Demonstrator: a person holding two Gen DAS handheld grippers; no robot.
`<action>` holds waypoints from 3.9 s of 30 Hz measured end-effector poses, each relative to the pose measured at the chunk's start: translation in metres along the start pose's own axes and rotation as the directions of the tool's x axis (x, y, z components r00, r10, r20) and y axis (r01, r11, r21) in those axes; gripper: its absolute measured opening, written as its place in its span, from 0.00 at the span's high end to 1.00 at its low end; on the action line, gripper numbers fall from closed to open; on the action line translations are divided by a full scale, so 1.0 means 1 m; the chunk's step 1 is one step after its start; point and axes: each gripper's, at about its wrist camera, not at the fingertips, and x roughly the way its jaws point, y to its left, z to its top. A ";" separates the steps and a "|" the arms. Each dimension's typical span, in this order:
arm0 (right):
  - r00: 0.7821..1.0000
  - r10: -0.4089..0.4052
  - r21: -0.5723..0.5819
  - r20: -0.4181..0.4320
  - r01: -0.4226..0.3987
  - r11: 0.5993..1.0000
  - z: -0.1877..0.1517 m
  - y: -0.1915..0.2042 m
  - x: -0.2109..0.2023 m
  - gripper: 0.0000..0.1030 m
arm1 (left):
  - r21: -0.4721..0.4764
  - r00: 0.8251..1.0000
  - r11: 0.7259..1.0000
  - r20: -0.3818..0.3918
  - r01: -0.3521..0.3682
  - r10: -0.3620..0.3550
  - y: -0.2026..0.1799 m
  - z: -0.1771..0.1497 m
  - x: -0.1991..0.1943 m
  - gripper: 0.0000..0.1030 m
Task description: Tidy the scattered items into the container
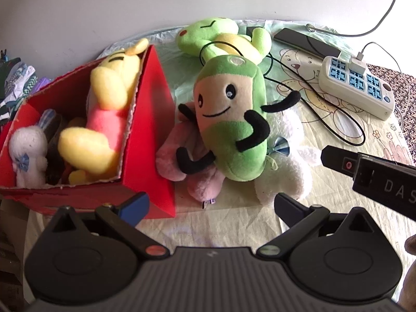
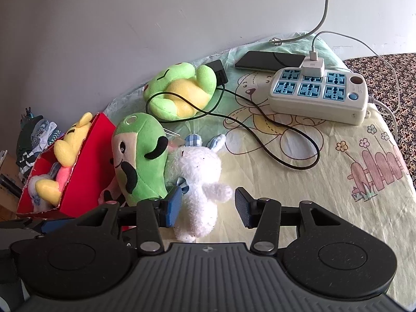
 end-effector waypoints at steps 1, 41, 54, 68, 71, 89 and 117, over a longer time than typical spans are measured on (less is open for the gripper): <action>1.000 -0.001 0.002 -0.003 0.001 1.000 0.000 -0.001 0.001 0.51 | 0.005 1.000 1.000 -0.002 0.001 -0.001 -0.001 -0.001 0.001 0.01; 0.994 0.091 0.071 -0.067 -0.086 0.994 0.002 -0.014 0.022 0.50 | 0.031 0.998 0.998 -0.027 0.053 -0.052 -0.003 0.005 0.016 0.01; 0.965 0.261 0.037 -0.022 -0.261 0.965 0.030 -0.002 0.033 0.51 | -0.094 0.975 0.971 0.039 0.220 -0.217 0.017 0.017 0.012 0.01; 0.905 0.409 -0.081 -0.121 -0.419 0.904 0.047 0.007 0.054 0.51 | 0.034 0.968 0.974 0.115 0.222 -0.225 -0.003 0.014 0.012 0.04; 0.902 0.413 -0.100 -0.124 -0.426 0.899 0.046 0.004 0.053 0.50 | 0.074 0.970 0.978 0.131 0.196 -0.205 -0.009 0.016 0.015 0.00; 0.897 0.422 -0.200 -0.135 -0.442 0.875 0.045 0.027 0.083 0.50 | 0.186 0.971 0.978 0.199 0.095 -0.132 -0.018 0.022 0.037 0.11; 0.879 0.477 0.009 0.005 -0.478 0.879 -0.001 -0.001 -0.020 0.59 | 0.329 0.906 0.943 0.382 0.051 -0.182 -0.041 -0.051 -0.072 0.23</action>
